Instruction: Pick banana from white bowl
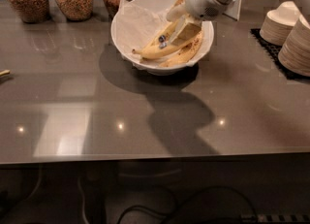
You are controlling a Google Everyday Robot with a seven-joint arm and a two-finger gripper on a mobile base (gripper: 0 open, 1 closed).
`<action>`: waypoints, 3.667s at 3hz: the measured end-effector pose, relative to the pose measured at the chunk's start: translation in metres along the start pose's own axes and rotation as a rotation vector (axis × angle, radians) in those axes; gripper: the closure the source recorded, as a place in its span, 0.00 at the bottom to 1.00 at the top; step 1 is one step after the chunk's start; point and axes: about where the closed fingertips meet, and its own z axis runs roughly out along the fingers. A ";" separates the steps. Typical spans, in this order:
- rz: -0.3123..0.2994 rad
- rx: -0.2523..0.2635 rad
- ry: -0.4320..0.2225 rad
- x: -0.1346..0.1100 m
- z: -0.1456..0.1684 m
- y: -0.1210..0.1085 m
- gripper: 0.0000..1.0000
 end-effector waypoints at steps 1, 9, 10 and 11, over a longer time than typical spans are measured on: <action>-0.003 -0.025 -0.015 0.002 0.019 -0.003 0.32; 0.049 -0.099 0.061 0.057 0.094 -0.022 0.57; 0.047 -0.103 0.065 0.056 0.093 -0.022 0.78; 0.004 -0.147 0.090 0.044 0.088 -0.012 0.99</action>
Offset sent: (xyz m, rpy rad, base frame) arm 0.0287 0.0200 -0.0385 0.0246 0.0589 0.0561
